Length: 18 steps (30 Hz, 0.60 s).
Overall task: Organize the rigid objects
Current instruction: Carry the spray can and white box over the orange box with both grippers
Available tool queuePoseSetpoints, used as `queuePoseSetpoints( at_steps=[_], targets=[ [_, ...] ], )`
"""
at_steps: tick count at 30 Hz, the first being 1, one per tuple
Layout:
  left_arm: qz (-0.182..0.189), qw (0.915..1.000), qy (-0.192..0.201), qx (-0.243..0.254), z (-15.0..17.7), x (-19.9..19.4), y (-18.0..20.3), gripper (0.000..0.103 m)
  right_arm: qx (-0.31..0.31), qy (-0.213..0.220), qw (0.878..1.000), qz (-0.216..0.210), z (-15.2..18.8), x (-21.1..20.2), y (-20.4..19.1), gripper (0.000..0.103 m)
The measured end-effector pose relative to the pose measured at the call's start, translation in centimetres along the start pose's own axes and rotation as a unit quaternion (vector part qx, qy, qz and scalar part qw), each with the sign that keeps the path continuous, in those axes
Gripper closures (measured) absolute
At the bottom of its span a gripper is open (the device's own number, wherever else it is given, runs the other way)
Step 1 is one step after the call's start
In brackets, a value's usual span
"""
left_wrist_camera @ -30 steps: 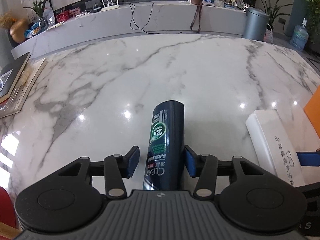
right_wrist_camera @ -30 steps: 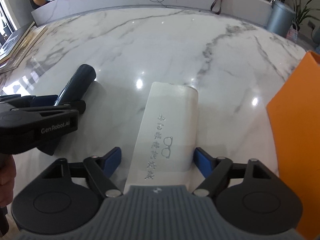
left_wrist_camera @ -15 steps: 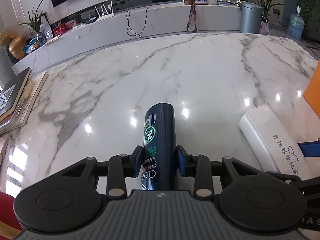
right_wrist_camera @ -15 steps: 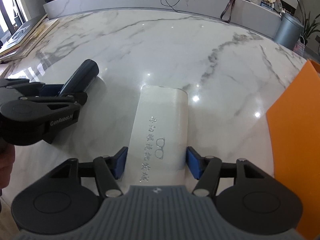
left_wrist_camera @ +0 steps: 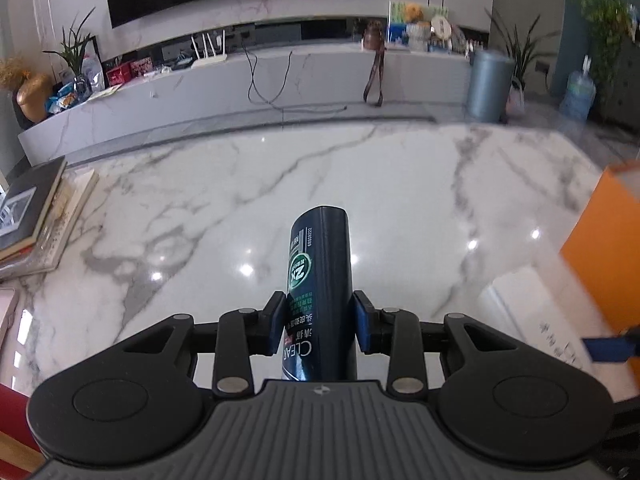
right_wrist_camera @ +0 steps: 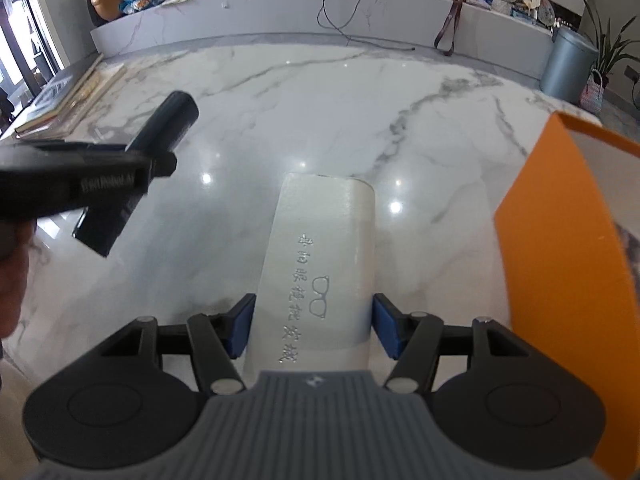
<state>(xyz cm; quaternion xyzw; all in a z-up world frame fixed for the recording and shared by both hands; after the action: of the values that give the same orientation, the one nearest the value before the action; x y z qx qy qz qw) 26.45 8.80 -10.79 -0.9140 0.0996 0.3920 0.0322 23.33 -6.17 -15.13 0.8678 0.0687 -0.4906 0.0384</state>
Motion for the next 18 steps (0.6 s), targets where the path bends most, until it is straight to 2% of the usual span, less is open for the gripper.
queuePoseSetpoints(
  at_steps=[8,18],
  targets=[
    [0.023,0.9996,0.014,-0.003,-1.6,-3.5,2.8,0.064,0.001,0.035,0.999,-0.007,-0.4,-4.1,1.2,0.041],
    [0.052,0.9966,0.061,0.019,-4.5,-8.5,8.5,0.064,0.013,0.101,0.995,-0.011,-1.0,-11.1,4.5,0.041]
  ],
)
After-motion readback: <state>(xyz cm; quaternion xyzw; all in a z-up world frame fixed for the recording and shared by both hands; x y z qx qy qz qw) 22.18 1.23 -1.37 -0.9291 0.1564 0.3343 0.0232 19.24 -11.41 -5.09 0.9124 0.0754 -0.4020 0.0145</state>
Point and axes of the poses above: each gripper's, at about its wrist camera, not at the fingertips, and x roughly the way its jaws point, y to its right, z to its underside, the point moved 6 cm from there along x, roughly the way its jaws point, and after that the axes turned 5 degrees about z, right-handed, at the moved point
